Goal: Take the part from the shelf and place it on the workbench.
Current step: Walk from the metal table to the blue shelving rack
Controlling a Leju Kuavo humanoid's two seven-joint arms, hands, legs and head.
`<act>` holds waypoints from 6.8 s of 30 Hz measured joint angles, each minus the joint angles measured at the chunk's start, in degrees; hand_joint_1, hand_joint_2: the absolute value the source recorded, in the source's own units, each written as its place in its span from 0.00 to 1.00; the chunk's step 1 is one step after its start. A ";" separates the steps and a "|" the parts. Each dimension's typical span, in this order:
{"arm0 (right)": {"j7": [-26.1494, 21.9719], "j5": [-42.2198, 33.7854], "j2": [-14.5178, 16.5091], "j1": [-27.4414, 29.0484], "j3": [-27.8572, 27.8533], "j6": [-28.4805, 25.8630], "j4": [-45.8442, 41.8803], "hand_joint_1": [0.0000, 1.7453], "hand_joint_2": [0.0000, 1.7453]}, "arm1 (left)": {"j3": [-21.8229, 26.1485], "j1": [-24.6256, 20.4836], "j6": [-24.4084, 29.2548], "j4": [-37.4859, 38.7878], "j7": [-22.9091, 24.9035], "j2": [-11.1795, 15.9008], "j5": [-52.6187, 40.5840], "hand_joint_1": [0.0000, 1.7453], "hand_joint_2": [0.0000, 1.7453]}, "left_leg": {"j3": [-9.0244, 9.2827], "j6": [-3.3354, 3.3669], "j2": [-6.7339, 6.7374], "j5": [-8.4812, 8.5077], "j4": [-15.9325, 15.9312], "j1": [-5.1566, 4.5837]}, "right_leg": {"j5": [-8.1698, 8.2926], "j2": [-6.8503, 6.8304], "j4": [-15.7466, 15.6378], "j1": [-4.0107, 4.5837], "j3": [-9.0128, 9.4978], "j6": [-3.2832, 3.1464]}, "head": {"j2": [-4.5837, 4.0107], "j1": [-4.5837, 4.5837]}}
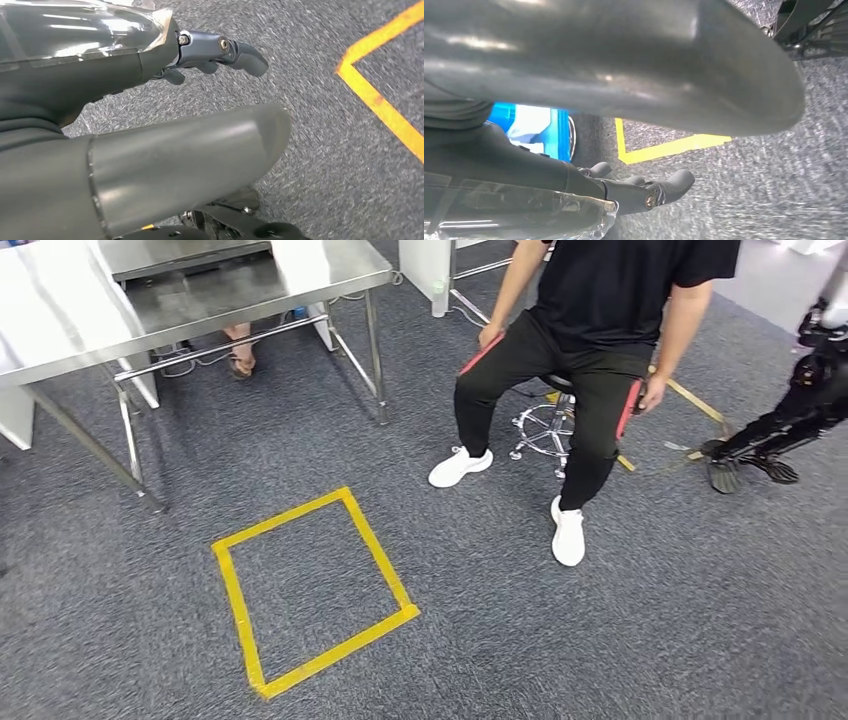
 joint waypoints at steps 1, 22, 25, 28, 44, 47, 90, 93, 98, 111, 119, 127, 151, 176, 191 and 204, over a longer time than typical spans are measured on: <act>0.02 0.09 -0.02 0.05 0.00 0.04 0.00 0.00 0.00 | 0.00 0.01 0.14 0.00 0.01 -0.01 0.01 0.00 0.00 | 1.06 0.43 -0.40 1.85 -2.31 -0.09 | 0.04 0.75 0.01 0.16 0.07 -0.03 | 0.00 -0.01; -0.01 0.58 0.00 -0.10 -0.01 0.06 0.00 0.00 0.00 | 0.02 0.06 0.72 0.04 0.81 -0.66 -0.15 0.00 0.00 | 7.77 1.26 6.45 7.79 -16.77 -1.60 | -0.21 -6.14 -0.60 0.32 0.45 2.31 | 0.00 0.38; 0.02 0.66 0.08 0.02 -0.03 0.04 0.00 0.00 0.00 | 0.02 -0.08 0.75 0.04 0.73 -0.69 -0.16 0.00 0.00 | 7.15 0.19 4.20 5.76 -14.56 -1.04 | 0.34 -4.44 -0.92 -0.53 0.62 1.01 | 0.00 0.20; -0.32 0.87 0.13 0.05 -0.04 0.05 0.00 0.00 0.00 | 0.06 0.30 0.86 0.06 0.45 -0.64 -0.11 0.00 0.00 | 2.44 -0.21 0.35 -0.05 -4.20 -0.80 | 0.85 -2.72 -0.91 -0.56 0.28 0.10 | 0.00 0.02; -0.42 0.93 0.24 0.27 -0.13 0.17 0.02 0.00 0.00 | 0.13 1.00 0.79 0.10 -0.06 -0.39 -0.57 0.00 0.00 | 5.49 3.05 1.58 8.18 -15.53 -0.90 | -5.96 -1.78 14.97 -0.21 -8.85 1.81 | 0.00 0.52; -0.17 0.93 0.20 0.45 -0.14 0.17 0.02 0.00 0.00 | 0.13 0.98 0.79 0.11 0.01 -0.41 -0.72 0.00 0.00 | 5.45 2.95 3.83 8.12 -15.50 -0.98 | -5.03 -2.59 12.70 -0.23 -6.52 2.95 | 0.00 0.52; 0.51 1.91 0.98 0.08 -1.16 0.04 0.04 0.00 0.00 | -0.03 1.05 1.49 0.30 -0.25 -0.18 -2.40 0.00 0.00 | 0.56 0.12 -0.02 -1.52 -0.70 -0.70 | 0.40 -1.80 0.08 -0.18 -0.45 -0.50 | 0.00 0.11; 0.48 1.97 0.98 0.21 -1.16 0.04 0.04 0.00 0.00 | -0.02 1.17 1.57 0.31 -0.27 -0.18 -2.40 0.00 0.00 | 1.07 -0.11 -0.55 1.87 -2.75 -0.18 | 0.41 0.73 0.36 -0.13 -0.42 -0.49 | 0.00 0.11; 0.46 2.10 1.04 0.09 -1.17 0.04 0.04 0.00 0.00 | -0.02 1.08 1.60 0.32 -0.42 -0.15 -2.43 0.00 0.00 | 5.32 0.34 -4.69 6.45 -13.36 0.13 | 0.26 4.22 1.83 0.15 -2.06 1.19 | 0.00 0.28; 0.44 2.14 1.19 0.15 -1.44 0.04 0.04 0.00 0.00 | 0.00 0.97 1.57 0.30 -0.54 -0.12 -2.45 0.00 0.00 | 5.96 1.83 5.11 7.01 -14.47 -0.90 | -1.17 -5.77 3.39 -0.46 -2.13 3.49 | 0.00 0.67; 0.34 1.85 1.05 0.12 -1.58 0.08 0.04 0.00 0.00 | -0.02 0.61 1.37 0.30 -0.47 -0.30 -2.67 0.00 0.00 | 2.99 -0.09 1.01 0.52 -5.51 -0.23 | 0.03 -2.66 1.23 -0.22 -1.27 -0.45 | 0.00 -0.22; 0.30 2.00 1.08 -0.03 -1.99 0.32 0.04 0.00 0.00 | -0.02 0.72 1.37 0.31 0.15 -0.27 -3.02 0.00 0.00 | 5.02 1.05 -4.69 6.97 -12.78 -0.25 | 0.18 3.26 1.64 0.53 -1.47 -0.18 | 0.00 -0.18; 0.38 2.63 0.78 -0.20 -2.80 0.43 0.04 0.00 0.00 | -0.01 0.01 0.20 0.31 0.81 -0.88 -2.99 0.00 0.00 | 1.27 -0.04 0.23 -1.50 -1.21 -0.52 | 0.07 -2.28 0.88 -0.29 -1.06 -0.40 | 0.00 -0.31; 0.38 3.54 0.56 -0.10 -2.85 0.61 0.04 0.00 0.00 | 0.01 0.01 0.64 0.28 1.17 -1.30 -3.02 0.00 0.00 | 6.73 1.24 6.77 7.21 -15.12 -1.53 | -0.71 -6.02 0.94 0.46 -0.89 1.47 | 0.00 -0.13; 0.46 3.51 0.72 -0.01 -2.93 0.59 0.04 0.00 0.00 | 0.01 0.25 0.75 0.28 1.14 -1.17 -3.08 0.00 0.00 | 5.40 1.97 -4.34 7.77 -14.41 -1.25 | -0.04 4.32 0.83 0.46 -1.14 0.47 | 0.00 -0.40; 0.30 3.20 0.63 0.01 -3.42 0.58 0.04 0.00 0.00 | 0.02 0.29 0.78 0.28 1.01 -1.36 -3.25 0.00 0.00 | 6.81 2.04 5.23 7.69 -15.87 -1.41 | -0.70 -6.32 1.49 -0.37 -1.14 3.09 | 0.00 0.08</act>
